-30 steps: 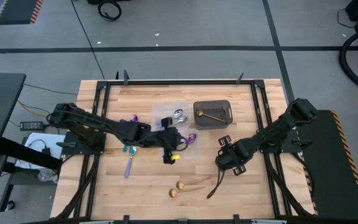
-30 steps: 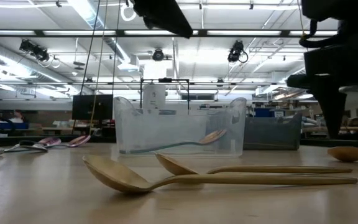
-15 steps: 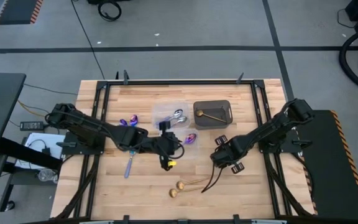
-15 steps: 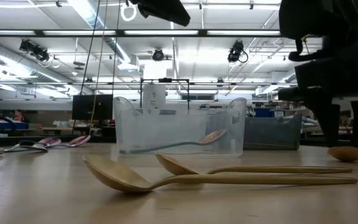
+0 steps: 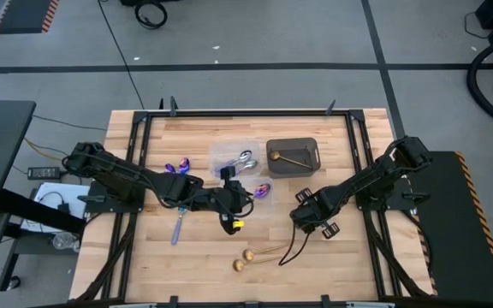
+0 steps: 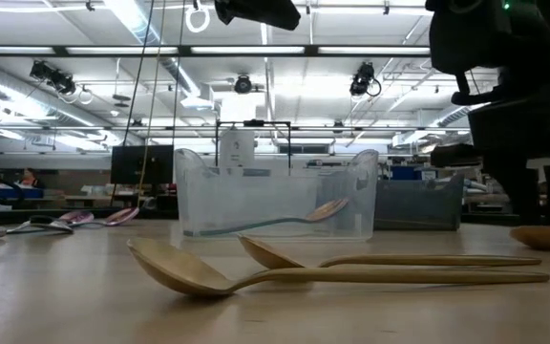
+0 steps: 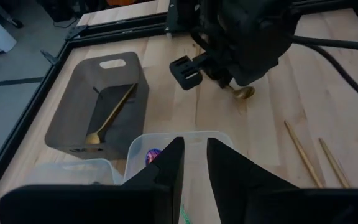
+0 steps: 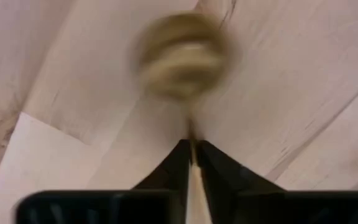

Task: Sort silverware by color (type)
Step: Put the gold spoon into the black bin

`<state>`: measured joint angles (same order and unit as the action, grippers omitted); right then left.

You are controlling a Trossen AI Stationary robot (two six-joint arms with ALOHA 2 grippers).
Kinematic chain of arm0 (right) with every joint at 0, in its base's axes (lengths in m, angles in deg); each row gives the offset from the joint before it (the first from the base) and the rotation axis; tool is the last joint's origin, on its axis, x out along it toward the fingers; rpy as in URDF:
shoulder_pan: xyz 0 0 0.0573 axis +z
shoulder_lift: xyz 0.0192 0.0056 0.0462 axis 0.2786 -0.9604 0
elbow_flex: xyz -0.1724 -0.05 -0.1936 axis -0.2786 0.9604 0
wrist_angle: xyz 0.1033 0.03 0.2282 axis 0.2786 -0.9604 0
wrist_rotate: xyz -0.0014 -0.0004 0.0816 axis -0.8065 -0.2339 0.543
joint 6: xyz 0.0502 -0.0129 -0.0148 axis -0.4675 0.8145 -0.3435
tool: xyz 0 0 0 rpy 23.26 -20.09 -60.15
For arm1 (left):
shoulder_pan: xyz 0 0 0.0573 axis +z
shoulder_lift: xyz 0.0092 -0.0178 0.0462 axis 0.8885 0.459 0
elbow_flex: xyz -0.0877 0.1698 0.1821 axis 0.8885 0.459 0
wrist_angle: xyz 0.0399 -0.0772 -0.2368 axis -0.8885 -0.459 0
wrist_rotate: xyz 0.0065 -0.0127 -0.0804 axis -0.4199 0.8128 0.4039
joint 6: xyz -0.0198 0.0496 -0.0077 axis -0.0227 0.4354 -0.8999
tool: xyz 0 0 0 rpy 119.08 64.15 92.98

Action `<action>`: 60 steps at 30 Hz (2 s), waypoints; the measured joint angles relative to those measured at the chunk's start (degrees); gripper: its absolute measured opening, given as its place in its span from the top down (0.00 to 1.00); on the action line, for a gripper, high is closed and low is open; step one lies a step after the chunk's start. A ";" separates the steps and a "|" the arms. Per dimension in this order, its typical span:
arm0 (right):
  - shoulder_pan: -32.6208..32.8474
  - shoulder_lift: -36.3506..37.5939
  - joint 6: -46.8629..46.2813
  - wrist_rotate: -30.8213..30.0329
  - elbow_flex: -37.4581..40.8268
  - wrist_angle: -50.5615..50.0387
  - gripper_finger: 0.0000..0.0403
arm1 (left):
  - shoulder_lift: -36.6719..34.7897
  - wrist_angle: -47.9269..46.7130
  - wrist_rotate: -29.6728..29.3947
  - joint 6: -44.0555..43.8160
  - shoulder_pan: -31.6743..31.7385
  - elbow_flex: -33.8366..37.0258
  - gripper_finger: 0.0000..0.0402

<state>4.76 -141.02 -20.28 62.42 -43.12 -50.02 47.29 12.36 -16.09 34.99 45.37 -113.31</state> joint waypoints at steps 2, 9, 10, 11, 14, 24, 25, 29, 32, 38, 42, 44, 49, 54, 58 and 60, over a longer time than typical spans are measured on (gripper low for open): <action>-0.25 0.02 0.15 0.34 0.02 0.02 0.95 | 0.02 0.01 -0.01 -0.05 -0.17 0.00 0.81; -0.36 1.04 0.58 -0.45 0.15 -0.22 0.95 | 0.07 0.74 0.07 -0.05 -0.14 0.00 0.81; -0.41 1.48 0.92 -1.31 0.27 -0.40 0.96 | 0.07 0.75 0.04 -0.05 -0.12 0.00 0.81; -0.51 1.95 1.05 -2.28 0.34 -0.72 0.97 | 0.07 0.69 0.04 -0.05 -0.10 0.00 0.81; -0.65 3.47 1.00 -4.14 0.27 -0.78 0.97 | 0.07 0.71 0.04 -0.08 -0.12 0.00 0.81; -2.70 6.90 0.42 -13.06 -6.48 -7.99 0.97 | 0.07 0.84 -0.31 -0.36 0.16 0.00 0.81; -3.55 7.38 -0.12 -13.03 -7.46 -7.86 0.97 | 0.07 0.84 -0.35 -0.40 0.16 0.00 0.81; -8.05 9.48 -2.58 -13.93 -10.69 -7.83 0.97 | 0.07 0.83 -0.33 -0.95 0.13 0.00 0.81; -12.16 11.43 -3.86 -14.13 -12.46 -7.45 0.97 | 0.07 0.70 -0.35 -1.19 0.16 0.00 0.81; -21.13 15.37 -3.13 -12.70 -13.03 -2.45 0.97 | 0.07 0.24 -0.37 -1.36 0.10 0.00 0.81; -27.24 16.04 -1.68 -8.45 -13.03 1.60 0.97 | 0.09 -3.10 -0.37 -3.31 -0.38 0.00 0.81; -30.20 15.61 -0.83 -5.88 -13.05 3.93 0.97 | 0.09 -3.79 -0.44 -3.22 -0.79 0.00 0.81; -36.87 11.98 1.04 -1.34 -13.05 8.03 0.97 | 0.09 -3.34 -0.70 -2.99 -1.02 0.00 0.81; -41.46 7.04 0.94 0.51 -13.05 7.29 0.97 | 0.09 -3.74 -0.82 -3.07 -1.23 0.00 0.81; -43.38 4.21 0.48 1.17 -13.03 7.23 0.97 | 0.09 -3.82 -0.79 -3.07 -1.29 0.00 0.81; -44.20 3.31 0.39 2.05 -13.03 7.51 0.97 | 0.09 -3.84 -0.81 -3.09 -1.27 0.00 0.81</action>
<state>-39.44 -137.70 -19.89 64.47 -56.15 -42.51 47.37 8.52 -16.89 31.90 44.10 -113.31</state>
